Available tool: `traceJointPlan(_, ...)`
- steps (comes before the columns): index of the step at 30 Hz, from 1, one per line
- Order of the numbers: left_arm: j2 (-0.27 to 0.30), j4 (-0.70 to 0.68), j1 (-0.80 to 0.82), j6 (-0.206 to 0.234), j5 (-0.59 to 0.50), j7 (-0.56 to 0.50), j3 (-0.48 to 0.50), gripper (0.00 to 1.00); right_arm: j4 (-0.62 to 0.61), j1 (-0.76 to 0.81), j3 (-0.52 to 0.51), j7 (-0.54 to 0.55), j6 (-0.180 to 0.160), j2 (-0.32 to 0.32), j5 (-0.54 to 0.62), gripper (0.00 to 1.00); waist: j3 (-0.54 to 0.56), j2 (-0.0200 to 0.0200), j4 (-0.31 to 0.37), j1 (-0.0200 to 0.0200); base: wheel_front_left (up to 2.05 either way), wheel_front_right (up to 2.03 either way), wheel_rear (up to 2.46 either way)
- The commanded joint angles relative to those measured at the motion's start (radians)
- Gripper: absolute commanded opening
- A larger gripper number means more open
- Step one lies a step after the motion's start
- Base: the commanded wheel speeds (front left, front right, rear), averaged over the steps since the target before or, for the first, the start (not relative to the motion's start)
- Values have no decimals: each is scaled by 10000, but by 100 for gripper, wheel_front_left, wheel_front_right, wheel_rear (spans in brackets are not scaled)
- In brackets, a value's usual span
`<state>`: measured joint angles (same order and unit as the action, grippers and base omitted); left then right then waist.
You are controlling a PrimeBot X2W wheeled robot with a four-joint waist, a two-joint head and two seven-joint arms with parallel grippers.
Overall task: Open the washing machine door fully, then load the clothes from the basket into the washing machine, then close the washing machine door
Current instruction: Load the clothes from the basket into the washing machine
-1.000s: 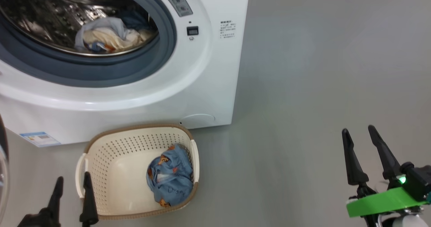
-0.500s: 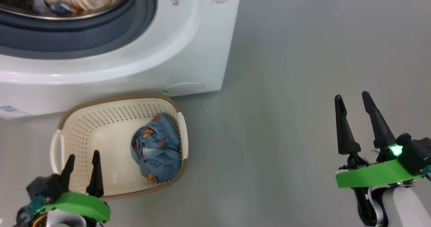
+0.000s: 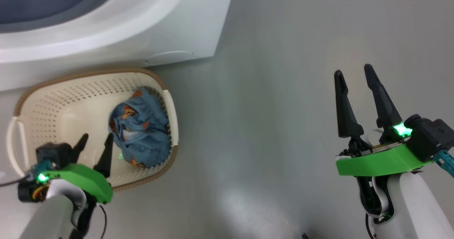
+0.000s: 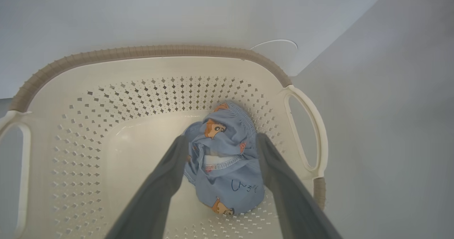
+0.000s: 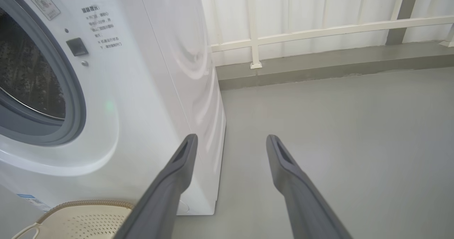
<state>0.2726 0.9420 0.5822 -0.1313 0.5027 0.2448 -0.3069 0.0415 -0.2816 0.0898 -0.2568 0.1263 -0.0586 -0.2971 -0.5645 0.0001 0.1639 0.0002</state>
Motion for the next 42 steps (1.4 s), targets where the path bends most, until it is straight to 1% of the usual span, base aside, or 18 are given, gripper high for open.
traceJointPlan(1,463,60,226,6,232,-10,30,100,-266,-80,251,-49,44,29,-39,100,-654,-1,496,-2,0,0,0)
traceJointPlan(8,1088,621,1128,6,1293,-511,-1400,100,-352,-318,567,-49,44,77,-235,100,-1328,-1,914,-2,0,0,0)
traceJointPlan(15,1641,689,1793,6,2423,-1114,-2531,100,-468,-480,798,-49,44,81,-548,100,-2002,-1,1198,-2,0,0,0)
traceJointPlan(19,1918,649,2091,6,3154,-1616,-3005,100,-526,-600,951,-49,44,82,-620,100,-2339,-1,1350,-2,0,0,0)
traceJointPlan(23,2295,632,2463,6,3672,-1859,-3424,100,-654,-698,1056,-49,44,82,-707,100,-2675,-1,1522,-2,0,0,0)
traceJointPlan(33,2928,706,3388,6,4590,-2554,-4408,100,-818,-840,1296,-49,44,83,-835,100,-3380,-1,1847,-2,0,0,0)
traceJointPlan(37,3081,825,3659,6,4879,-2692,-4712,100,-920,-873,1381,-49,44,83,-907,100,-3568,-1,1973,-2,0,0,0)
traceJointPlan(42,3131,986,3882,6,5074,-2785,-5008,100,-978,-842,1421,-49,44,83,-959,100,-3688,-1,2054,-2,0,0,0)
